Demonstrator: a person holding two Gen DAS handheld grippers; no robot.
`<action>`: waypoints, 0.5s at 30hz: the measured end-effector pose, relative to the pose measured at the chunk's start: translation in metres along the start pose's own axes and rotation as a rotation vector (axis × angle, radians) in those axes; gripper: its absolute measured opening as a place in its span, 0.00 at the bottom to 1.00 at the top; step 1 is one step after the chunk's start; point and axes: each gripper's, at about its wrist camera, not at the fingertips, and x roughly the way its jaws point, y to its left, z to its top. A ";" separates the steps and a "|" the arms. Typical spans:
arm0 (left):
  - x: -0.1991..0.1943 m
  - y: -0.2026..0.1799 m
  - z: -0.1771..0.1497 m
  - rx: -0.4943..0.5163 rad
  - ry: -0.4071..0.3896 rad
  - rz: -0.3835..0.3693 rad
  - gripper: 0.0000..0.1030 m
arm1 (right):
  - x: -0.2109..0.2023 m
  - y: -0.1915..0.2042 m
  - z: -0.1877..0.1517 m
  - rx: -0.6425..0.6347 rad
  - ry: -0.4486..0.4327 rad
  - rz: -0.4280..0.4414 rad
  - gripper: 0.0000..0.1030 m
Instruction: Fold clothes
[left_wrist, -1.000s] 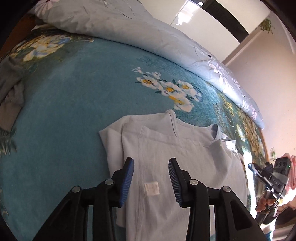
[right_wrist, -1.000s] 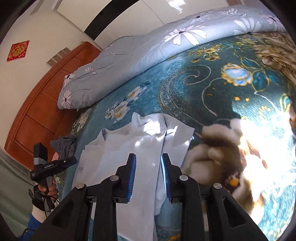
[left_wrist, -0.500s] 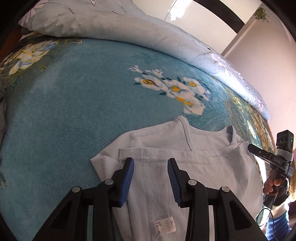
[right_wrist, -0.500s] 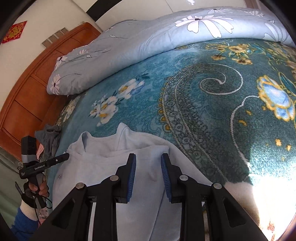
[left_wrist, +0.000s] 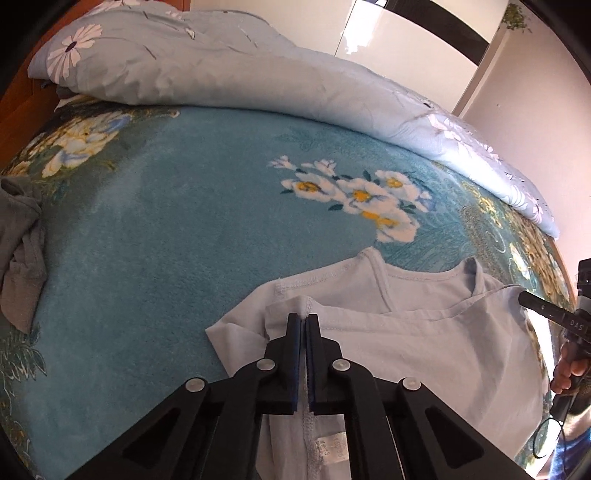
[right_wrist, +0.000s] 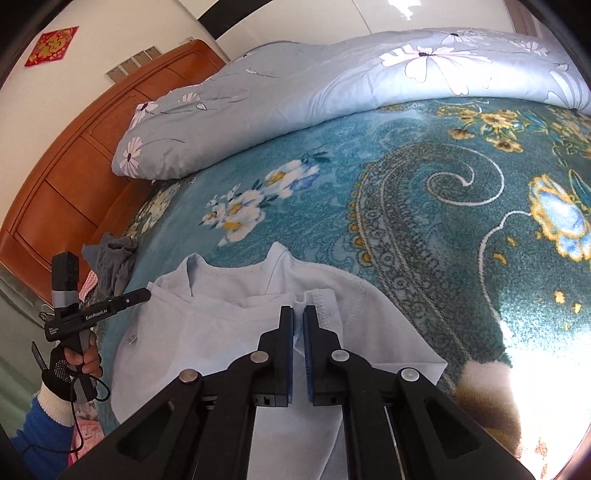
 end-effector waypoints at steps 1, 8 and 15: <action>-0.008 -0.002 0.003 0.007 -0.019 -0.006 0.03 | -0.006 0.000 0.002 0.000 -0.018 0.003 0.04; -0.023 0.005 0.028 -0.011 -0.081 -0.012 0.03 | -0.019 -0.015 0.018 0.042 -0.069 -0.028 0.04; -0.002 0.019 0.024 -0.065 -0.067 -0.037 0.03 | -0.011 -0.028 0.024 0.080 -0.076 -0.031 0.04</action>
